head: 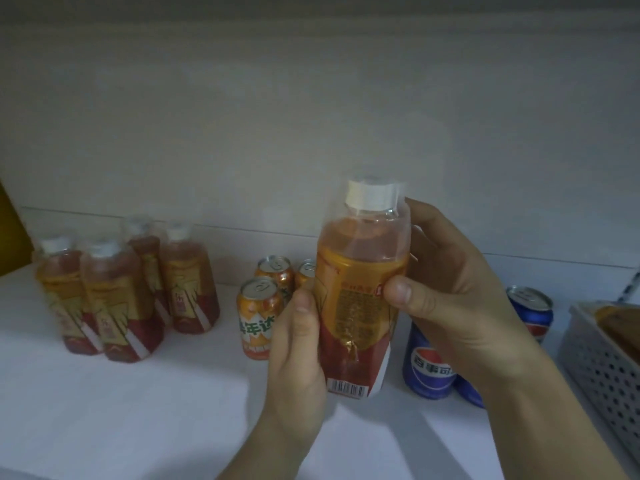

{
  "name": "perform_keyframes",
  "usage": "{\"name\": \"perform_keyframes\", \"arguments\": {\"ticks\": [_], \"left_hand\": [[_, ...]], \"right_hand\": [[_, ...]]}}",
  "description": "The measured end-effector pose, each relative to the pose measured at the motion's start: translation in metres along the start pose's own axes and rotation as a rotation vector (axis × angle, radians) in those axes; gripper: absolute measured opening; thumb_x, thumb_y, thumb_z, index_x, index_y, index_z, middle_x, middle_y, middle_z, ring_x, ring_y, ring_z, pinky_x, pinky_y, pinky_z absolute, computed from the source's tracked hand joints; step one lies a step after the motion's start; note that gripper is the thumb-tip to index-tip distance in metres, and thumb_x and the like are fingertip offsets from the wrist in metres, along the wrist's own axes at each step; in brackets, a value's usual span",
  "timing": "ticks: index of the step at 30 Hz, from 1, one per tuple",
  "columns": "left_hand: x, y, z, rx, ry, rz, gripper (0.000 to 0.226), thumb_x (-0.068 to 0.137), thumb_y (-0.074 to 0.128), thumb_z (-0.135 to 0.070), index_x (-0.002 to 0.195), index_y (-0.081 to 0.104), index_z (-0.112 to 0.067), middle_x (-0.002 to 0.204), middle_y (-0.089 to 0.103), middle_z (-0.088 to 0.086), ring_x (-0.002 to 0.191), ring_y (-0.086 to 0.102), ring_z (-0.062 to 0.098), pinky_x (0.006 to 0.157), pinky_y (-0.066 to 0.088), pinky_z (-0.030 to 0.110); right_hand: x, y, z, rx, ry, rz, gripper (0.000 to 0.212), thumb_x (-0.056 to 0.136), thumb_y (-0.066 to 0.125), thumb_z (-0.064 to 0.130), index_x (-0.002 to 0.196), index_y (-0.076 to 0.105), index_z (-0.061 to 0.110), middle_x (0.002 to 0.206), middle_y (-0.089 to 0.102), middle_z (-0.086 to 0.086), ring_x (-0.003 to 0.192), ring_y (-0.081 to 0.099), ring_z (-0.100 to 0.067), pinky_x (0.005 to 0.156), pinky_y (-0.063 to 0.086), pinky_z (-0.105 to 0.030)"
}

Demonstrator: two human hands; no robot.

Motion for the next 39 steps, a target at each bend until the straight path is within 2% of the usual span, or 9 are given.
{"name": "perform_keyframes", "arguments": {"ticks": [2, 5, 10, 15, 20, 27, 30, 36, 39], "left_hand": [[-0.001, 0.002, 0.003, -0.008, -0.031, 0.010, 0.056, 0.074, 0.064, -0.076, 0.108, 0.077, -0.034, 0.114, 0.075, 0.005, 0.111, 0.070, 0.025, 0.094, 0.056, 0.044], [-0.003, 0.010, 0.005, -0.037, -0.084, 0.079, 0.052, 0.075, 0.067, -0.071, 0.110, 0.077, -0.032, 0.115, 0.076, 0.002, 0.110, 0.071, 0.019, 0.088, 0.057, 0.033], [-0.007, 0.022, 0.007, -0.007, -0.131, 0.216, 0.050, 0.075, 0.071, -0.067, 0.114, 0.074, -0.036, 0.114, 0.076, 0.002, 0.107, 0.072, 0.020, 0.088, 0.059, 0.038], [-0.011, 0.028, 0.005, 0.033, -0.139, 0.266, 0.052, 0.073, 0.073, -0.068, 0.118, 0.069, -0.042, 0.114, 0.075, -0.001, 0.106, 0.073, 0.020, 0.084, 0.060, 0.034], [-0.011, 0.028, 0.004, 0.038, -0.114, 0.260, 0.024, 0.091, 0.062, -0.042, 0.113, 0.072, -0.042, 0.113, 0.076, -0.001, 0.105, 0.073, 0.018, 0.082, 0.058, 0.027], [-0.008, 0.026, 0.004, 0.051, -0.085, 0.226, 0.036, 0.087, 0.053, -0.045, 0.117, 0.072, -0.034, 0.116, 0.074, 0.004, 0.110, 0.071, 0.021, 0.085, 0.058, 0.028], [-0.009, 0.026, 0.008, 0.049, -0.117, 0.230, 0.036, 0.084, 0.054, -0.047, 0.113, 0.073, -0.037, 0.115, 0.075, 0.002, 0.108, 0.072, 0.019, 0.083, 0.059, 0.029], [-0.009, 0.024, 0.013, 0.050, -0.156, 0.193, 0.034, 0.078, 0.056, -0.054, 0.104, 0.075, -0.042, 0.110, 0.077, 0.000, 0.102, 0.074, 0.018, 0.082, 0.062, 0.035], [-0.010, 0.023, 0.016, 0.035, -0.188, 0.160, 0.030, 0.082, 0.053, -0.052, 0.099, 0.076, -0.044, 0.107, 0.078, -0.001, 0.100, 0.075, 0.017, 0.078, 0.062, 0.035]], "right_hand": [[0.000, -0.001, -0.001, -0.006, 0.011, -0.021, 0.084, 0.073, 0.089, 0.041, 0.146, 0.053, 0.017, 0.139, 0.063, -0.013, 0.127, 0.062, -0.035, 0.101, 0.056, -0.047], [0.000, -0.006, -0.003, -0.021, 0.017, -0.106, 0.071, 0.080, 0.086, 0.035, 0.143, 0.055, 0.023, 0.132, 0.068, -0.011, 0.122, 0.066, -0.034, 0.094, 0.057, -0.044], [-0.001, -0.018, -0.007, -0.039, 0.051, -0.256, 0.056, 0.078, 0.072, 0.046, 0.132, 0.061, 0.034, 0.115, 0.076, -0.006, 0.107, 0.074, -0.030, 0.089, 0.059, -0.050], [-0.001, -0.019, -0.011, -0.120, 0.081, -0.275, 0.045, 0.089, 0.067, 0.044, 0.133, 0.059, 0.034, 0.110, 0.078, 0.001, 0.103, 0.076, -0.024, 0.091, 0.061, -0.050], [0.000, -0.023, -0.016, -0.091, 0.078, -0.266, 0.043, 0.091, 0.060, 0.038, 0.133, 0.059, 0.031, 0.110, 0.077, -0.001, 0.104, 0.075, -0.025, 0.089, 0.059, -0.046], [0.001, -0.025, -0.023, -0.037, 0.069, -0.307, 0.045, 0.095, 0.055, 0.037, 0.138, 0.060, 0.024, 0.113, 0.076, -0.005, 0.107, 0.073, -0.024, 0.088, 0.056, -0.039], [0.001, -0.025, -0.023, -0.019, 0.064, -0.319, 0.042, 0.095, 0.055, 0.037, 0.135, 0.062, 0.024, 0.111, 0.076, -0.005, 0.104, 0.074, -0.023, 0.083, 0.057, -0.034], [-0.001, -0.026, -0.021, -0.029, 0.074, -0.335, 0.043, 0.094, 0.054, 0.038, 0.134, 0.062, 0.025, 0.113, 0.076, -0.006, 0.106, 0.074, -0.024, 0.085, 0.058, -0.035], [-0.002, -0.026, -0.021, -0.036, 0.079, -0.349, 0.041, 0.094, 0.054, 0.040, 0.132, 0.062, 0.027, 0.111, 0.077, -0.004, 0.104, 0.075, -0.023, 0.083, 0.059, -0.032]]}}
Point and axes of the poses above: each hand's wrist, its own x-axis towards the middle knuckle, its own y-axis out of the palm, z = x × y, the point moved 8 cm from there along x, towards the middle knuckle
